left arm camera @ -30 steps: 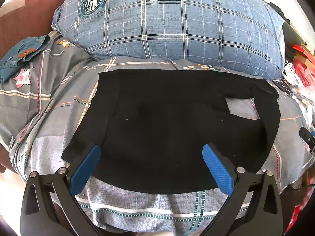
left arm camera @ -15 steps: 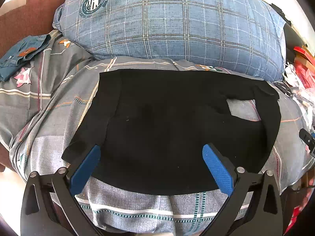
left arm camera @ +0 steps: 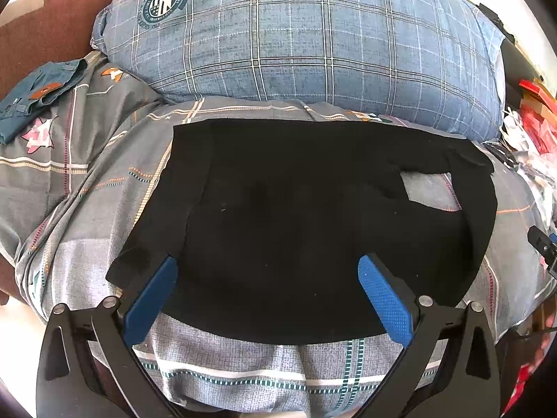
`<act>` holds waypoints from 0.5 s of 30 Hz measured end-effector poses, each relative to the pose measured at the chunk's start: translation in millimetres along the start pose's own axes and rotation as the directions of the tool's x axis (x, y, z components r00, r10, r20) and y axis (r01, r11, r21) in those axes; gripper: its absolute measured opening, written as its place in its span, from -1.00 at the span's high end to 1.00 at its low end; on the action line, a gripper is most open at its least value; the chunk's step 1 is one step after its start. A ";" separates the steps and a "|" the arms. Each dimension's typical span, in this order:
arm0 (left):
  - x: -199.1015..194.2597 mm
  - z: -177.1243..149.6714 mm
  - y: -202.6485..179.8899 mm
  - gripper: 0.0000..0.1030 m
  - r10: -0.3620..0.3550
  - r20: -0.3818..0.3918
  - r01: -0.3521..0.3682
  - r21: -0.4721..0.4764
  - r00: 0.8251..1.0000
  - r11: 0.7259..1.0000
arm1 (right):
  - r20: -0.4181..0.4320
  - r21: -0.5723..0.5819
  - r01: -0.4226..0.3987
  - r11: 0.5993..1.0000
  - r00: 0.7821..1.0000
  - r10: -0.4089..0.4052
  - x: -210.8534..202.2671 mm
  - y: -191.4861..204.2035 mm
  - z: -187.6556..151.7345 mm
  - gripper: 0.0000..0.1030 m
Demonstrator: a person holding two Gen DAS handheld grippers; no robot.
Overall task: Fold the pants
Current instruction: 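Position both grippers open over the black pants' waistband and leg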
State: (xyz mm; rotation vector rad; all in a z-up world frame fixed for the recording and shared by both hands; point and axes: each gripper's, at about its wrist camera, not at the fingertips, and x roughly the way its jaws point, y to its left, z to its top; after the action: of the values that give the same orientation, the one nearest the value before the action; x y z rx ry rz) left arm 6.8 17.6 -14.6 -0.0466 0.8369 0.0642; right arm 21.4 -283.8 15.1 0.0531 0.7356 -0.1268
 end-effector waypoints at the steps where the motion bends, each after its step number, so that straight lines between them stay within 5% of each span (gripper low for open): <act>1: 0.0 -0.2 -0.3 -1.00 -0.001 -0.001 0.001 0.001 1.000 1.000 | 0.000 0.001 -0.001 1.000 1.000 0.001 0.2 -0.1 -0.4 -1.00; 15: -1.0 1.0 -2.6 -1.00 -0.022 -0.007 0.021 -0.005 1.000 1.000 | -0.010 0.007 -0.004 1.000 1.000 0.004 4.9 0.2 -1.7 -1.00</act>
State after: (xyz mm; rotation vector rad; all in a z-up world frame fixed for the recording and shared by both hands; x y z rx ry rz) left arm 7.1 15.0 -13.1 -0.0600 0.8431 0.0457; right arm 23.8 -283.9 10.5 0.0623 0.7454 -0.1254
